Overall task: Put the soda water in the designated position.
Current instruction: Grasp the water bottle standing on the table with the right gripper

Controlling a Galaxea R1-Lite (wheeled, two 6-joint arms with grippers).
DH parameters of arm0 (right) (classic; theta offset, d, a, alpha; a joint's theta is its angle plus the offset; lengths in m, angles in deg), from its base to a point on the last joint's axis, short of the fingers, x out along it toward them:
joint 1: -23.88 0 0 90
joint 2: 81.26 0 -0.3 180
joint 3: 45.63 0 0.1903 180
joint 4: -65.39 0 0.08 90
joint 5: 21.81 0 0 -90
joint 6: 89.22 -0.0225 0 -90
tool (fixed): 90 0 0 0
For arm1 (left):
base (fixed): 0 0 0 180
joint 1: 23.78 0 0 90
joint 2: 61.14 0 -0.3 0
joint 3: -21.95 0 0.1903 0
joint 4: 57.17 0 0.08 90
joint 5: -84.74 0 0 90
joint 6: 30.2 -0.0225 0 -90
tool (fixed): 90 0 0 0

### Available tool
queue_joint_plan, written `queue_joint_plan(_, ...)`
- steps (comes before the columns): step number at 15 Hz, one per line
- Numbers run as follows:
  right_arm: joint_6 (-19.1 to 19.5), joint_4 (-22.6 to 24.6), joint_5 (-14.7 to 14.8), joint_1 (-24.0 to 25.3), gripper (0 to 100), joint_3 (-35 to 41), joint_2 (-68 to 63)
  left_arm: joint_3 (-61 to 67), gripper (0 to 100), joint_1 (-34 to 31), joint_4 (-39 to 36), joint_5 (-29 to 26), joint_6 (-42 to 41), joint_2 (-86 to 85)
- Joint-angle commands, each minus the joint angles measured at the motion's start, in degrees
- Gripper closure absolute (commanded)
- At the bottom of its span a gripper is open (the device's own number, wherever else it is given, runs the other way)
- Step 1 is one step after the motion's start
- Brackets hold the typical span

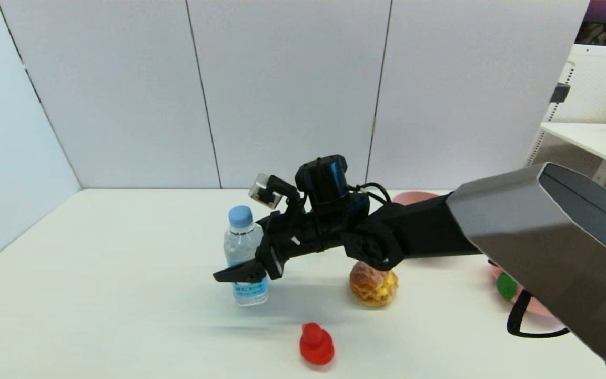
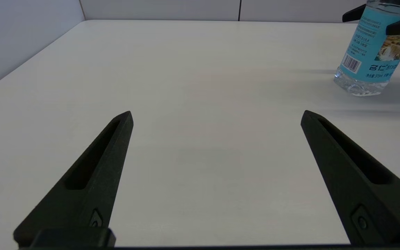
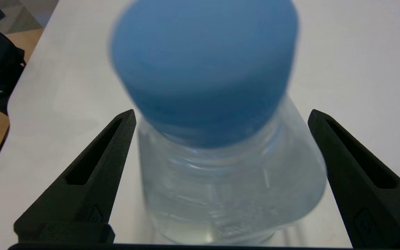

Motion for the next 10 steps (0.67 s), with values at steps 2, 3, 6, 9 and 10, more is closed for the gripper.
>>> queue_joint_plan(2, -0.1, 0.57, -0.28, 0.0, 100, -0.4, -0.73, 0.0, 0, 0.0, -0.02, 0.0, 0.0, 0.07)
queue_joint_plan(3, -0.36, 0.66, -0.28, 0.0, 100, -0.49, -0.73, 0.0, 0, 0.0, -0.02, 0.0, -0.09, 0.07)
queue_joint_plan(6, -0.36, 0.84, -0.28, 0.0, 100, -0.49, -0.73, 0.0, 0, 0.0, -0.02, 0.0, -0.09, 0.07)
queue_joint_plan(9, -0.72, 0.84, -0.28, -0.18, 100, -0.4, -0.56, 0.0, 0, 0.0, -0.02, 0.0, 0.0, 0.07)
queue_joint_plan(10, -0.8, 0.75, -0.28, -0.26, 100, -0.32, -0.21, 0.0, 0, 0.0, -0.02, 0.0, -0.09, 0.07)
